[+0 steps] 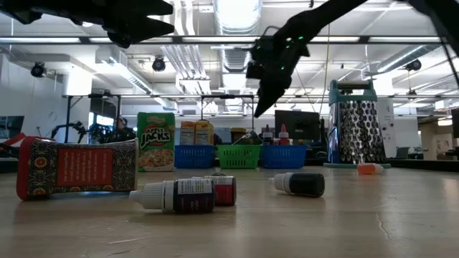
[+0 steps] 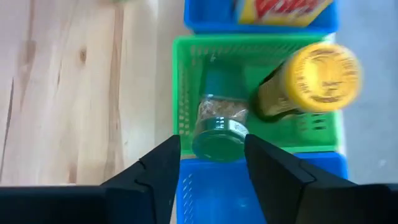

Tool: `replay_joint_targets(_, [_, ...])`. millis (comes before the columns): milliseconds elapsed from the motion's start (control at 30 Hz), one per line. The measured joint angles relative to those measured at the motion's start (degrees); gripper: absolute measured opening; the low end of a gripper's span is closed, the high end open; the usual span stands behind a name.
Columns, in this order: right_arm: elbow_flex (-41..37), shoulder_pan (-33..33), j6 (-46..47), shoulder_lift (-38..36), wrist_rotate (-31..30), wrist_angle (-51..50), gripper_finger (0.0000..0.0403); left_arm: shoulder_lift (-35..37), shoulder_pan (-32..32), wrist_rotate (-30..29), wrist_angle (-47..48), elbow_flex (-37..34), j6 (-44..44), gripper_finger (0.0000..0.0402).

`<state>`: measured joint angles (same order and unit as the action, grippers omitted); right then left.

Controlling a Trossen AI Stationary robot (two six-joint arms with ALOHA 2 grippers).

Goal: Pick & Place Kitchen Items
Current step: Put the green seasoning bottle into the green bin

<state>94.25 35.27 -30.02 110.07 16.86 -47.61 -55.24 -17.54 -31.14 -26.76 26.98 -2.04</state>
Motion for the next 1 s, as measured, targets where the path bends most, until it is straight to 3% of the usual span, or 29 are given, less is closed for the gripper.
replay_joint_targets(267, [-21.2,0.3,5.2,-14.5,1.7,29.4,0.0137,0.0,0.0,0.0,0.0,0.0,0.1,0.0326])
replay_joint_targets(500, [-31.9,0.3,7.4,-19.7,2.9,39.5,0.0131,0.0,0.0,0.0,-0.2,0.0,0.6,0.0326])
replay_joint_targets(1000, [-36.8,0.4,12.0,-15.7,2.7,46.2,0.0285,0.0,0.2,0.0,-0.7,0.0,0.3,0.0326])
